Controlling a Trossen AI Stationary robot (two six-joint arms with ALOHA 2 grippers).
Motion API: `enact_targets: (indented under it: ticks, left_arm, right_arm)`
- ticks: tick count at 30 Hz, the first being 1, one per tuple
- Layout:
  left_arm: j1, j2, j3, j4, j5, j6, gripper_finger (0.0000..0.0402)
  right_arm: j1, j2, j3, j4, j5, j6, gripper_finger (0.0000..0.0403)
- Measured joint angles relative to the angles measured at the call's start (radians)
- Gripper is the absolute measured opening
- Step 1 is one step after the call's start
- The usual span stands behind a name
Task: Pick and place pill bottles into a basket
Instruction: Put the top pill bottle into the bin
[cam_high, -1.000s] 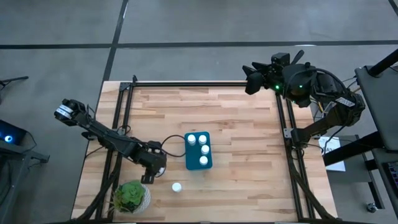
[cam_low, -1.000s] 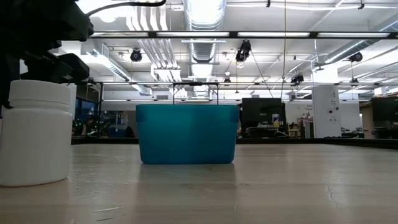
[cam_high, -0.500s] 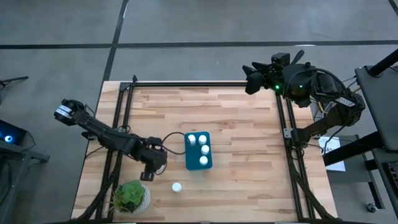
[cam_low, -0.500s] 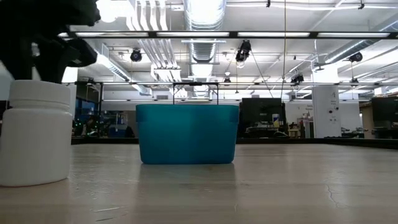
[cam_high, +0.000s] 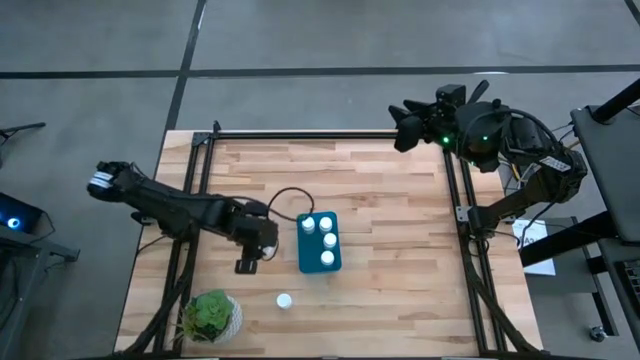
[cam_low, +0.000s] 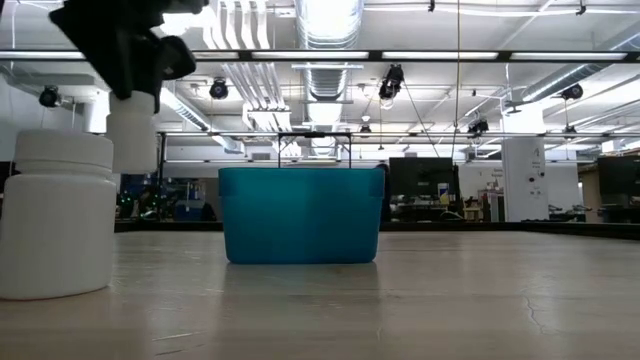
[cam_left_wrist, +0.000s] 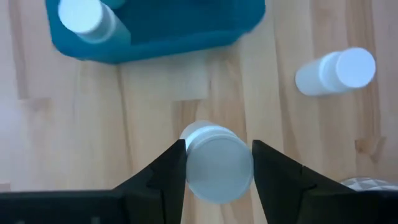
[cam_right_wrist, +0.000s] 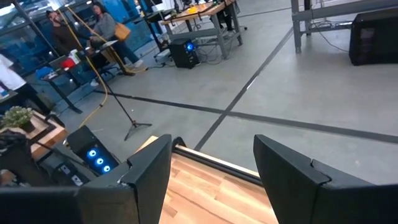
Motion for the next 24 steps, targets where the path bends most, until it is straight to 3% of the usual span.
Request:
enact_targets:
  ticks: [24]
  left_arm:
    - [0.144, 0.312, 0.376, -0.069, 0.083, 0.221, 0.014]
  right_arm:
    - [0.0, 0.0, 0.0, 0.005, -0.032, -0.001, 0.0219]
